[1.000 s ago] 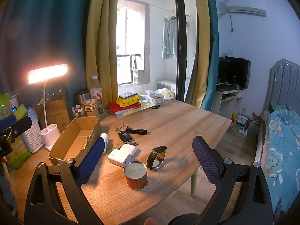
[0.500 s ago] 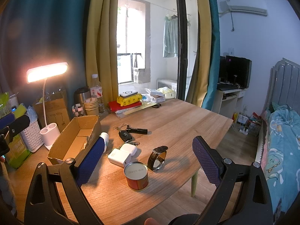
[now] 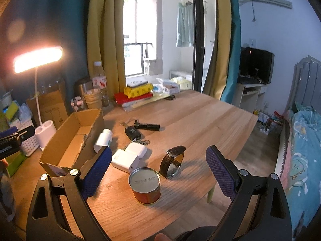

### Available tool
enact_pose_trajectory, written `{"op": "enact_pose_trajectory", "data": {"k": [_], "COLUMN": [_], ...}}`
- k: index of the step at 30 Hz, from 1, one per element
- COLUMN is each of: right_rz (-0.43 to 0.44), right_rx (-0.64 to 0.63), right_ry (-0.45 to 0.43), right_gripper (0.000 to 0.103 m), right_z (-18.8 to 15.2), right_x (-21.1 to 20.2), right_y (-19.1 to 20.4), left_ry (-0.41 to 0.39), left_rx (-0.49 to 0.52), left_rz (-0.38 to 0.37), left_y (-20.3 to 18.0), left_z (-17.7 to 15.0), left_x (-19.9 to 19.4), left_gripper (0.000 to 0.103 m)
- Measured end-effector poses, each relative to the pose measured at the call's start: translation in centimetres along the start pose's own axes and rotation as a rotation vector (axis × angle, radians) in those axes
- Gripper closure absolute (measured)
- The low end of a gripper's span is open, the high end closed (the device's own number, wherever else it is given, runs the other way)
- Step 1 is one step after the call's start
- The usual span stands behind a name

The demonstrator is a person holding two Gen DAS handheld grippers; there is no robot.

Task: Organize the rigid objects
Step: 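Grasp the cardboard box wall with the left tool while the right tool approaches the tin can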

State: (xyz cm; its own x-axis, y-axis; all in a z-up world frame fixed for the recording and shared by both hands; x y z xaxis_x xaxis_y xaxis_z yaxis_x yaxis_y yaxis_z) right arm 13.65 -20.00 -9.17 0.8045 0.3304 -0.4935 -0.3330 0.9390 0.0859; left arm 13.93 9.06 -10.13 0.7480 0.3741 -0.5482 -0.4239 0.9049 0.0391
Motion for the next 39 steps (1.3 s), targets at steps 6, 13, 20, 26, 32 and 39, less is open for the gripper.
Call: {"op": "enact_pose_trajectory", "data": {"k": [6,13,20,26,32,39], "right_rz": [-0.002,0.002,0.017,0.022,0.015,0.006], "right_rx": [0.012,0.019,0.026,0.029,0.036,0.036], "right_ry": [0.049,0.108,0.134,0.139,0.138,0.122], "right_gripper": [0.006,0.006,0.006,0.006,0.006,0.006], "right_z": [-0.9,-1.9,-2.7,-2.9,-3.0,-3.0], "right_x": [3.2,7.0,8.7,9.0,8.8,7.2], "right_y": [-1.1,-1.9,-2.0,-2.1,-2.6,-2.7], "left_ry": [0.127,0.22,0.314,0.433,0.444,0.43], "left_rx": [0.009,0.035,0.054,0.086,0.122,0.214], "left_rz": [0.041,0.049,0.046,0.029,-0.007,-0.128], "left_y": [0.9,0.7,0.4,-0.2,-1.5,-4.2], "left_z": [-1.5,-3.1,-4.7,-7.0,-8.1,-9.5], "left_x": [6.0,10.6,13.3,15.0,14.1,11.2], "left_gripper": [0.007,0.007,0.019,0.054,0.086,0.09]}}
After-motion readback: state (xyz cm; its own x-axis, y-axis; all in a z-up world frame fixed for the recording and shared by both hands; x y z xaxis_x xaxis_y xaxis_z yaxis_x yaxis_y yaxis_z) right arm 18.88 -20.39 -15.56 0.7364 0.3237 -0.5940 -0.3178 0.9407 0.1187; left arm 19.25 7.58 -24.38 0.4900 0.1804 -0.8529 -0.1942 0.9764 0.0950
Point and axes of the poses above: each gripper's, at about its wrist camera, not at the fingertips, and x roughly the way its jaws point, y to its left, z to its top, the point moved 8 cm from there along x, roughly the way its jaws point, and after that the axes turned 12 degrees about z, right-handed, at the moved point
